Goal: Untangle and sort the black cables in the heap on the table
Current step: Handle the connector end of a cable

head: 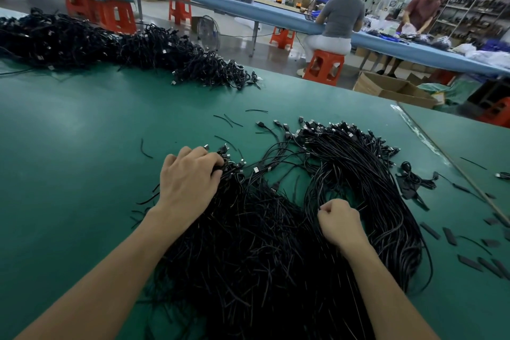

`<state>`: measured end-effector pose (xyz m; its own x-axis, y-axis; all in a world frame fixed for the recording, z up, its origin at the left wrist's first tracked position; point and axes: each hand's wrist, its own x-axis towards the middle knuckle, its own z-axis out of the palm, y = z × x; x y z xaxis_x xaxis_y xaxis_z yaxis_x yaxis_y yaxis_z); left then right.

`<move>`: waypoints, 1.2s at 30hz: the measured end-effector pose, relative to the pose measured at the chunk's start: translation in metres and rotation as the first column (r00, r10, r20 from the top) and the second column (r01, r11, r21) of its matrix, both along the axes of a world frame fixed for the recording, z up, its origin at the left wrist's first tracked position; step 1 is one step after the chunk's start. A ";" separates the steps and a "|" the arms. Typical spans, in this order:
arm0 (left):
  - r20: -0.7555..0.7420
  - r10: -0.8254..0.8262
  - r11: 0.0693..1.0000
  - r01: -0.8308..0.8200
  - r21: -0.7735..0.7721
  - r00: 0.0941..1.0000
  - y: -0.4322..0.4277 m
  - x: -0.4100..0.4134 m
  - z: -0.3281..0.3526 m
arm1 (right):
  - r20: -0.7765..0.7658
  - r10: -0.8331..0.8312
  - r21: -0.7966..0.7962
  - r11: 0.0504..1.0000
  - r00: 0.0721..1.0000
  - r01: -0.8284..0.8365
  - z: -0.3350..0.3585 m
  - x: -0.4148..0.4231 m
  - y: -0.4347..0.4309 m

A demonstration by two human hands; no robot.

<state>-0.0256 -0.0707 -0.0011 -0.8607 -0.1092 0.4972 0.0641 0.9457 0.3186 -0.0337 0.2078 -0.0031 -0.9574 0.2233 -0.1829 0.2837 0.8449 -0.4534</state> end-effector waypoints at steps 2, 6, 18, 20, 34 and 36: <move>-0.004 0.013 1.000 -0.013 -0.009 1.000 0.003 0.001 0.000 | -0.050 -0.029 -0.119 0.993 0.998 0.022 0.003 -0.001 0.000; -0.136 -0.092 0.995 0.097 0.027 0.986 0.018 0.011 0.006 | -0.075 -0.105 -0.303 0.950 0.992 0.078 0.012 0.002 -0.016; 0.108 -0.586 0.658 0.394 0.642 0.803 0.074 0.021 0.004 | -0.483 0.586 -0.185 0.658 0.651 -0.730 0.098 0.086 -0.114; -0.004 -0.594 0.558 0.416 0.718 0.804 0.081 0.021 0.001 | -0.434 0.726 -0.174 0.514 0.534 -0.840 0.104 0.106 -0.128; -0.663 -0.073 0.506 0.600 0.619 0.745 0.039 0.021 0.063 | -0.559 0.094 -0.018 0.992 0.824 -0.125 0.089 0.060 -0.007; -0.624 -0.087 0.641 0.523 0.562 0.777 0.037 0.025 0.066 | -0.491 0.072 0.069 0.997 0.868 -0.043 0.078 0.052 0.006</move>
<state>-0.0007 -0.0341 0.0651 -0.5510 -0.3742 0.7458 0.6561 0.3580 0.6644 0.0187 0.2137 0.0753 -0.9314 0.1609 0.3265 -0.0145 0.8799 -0.4749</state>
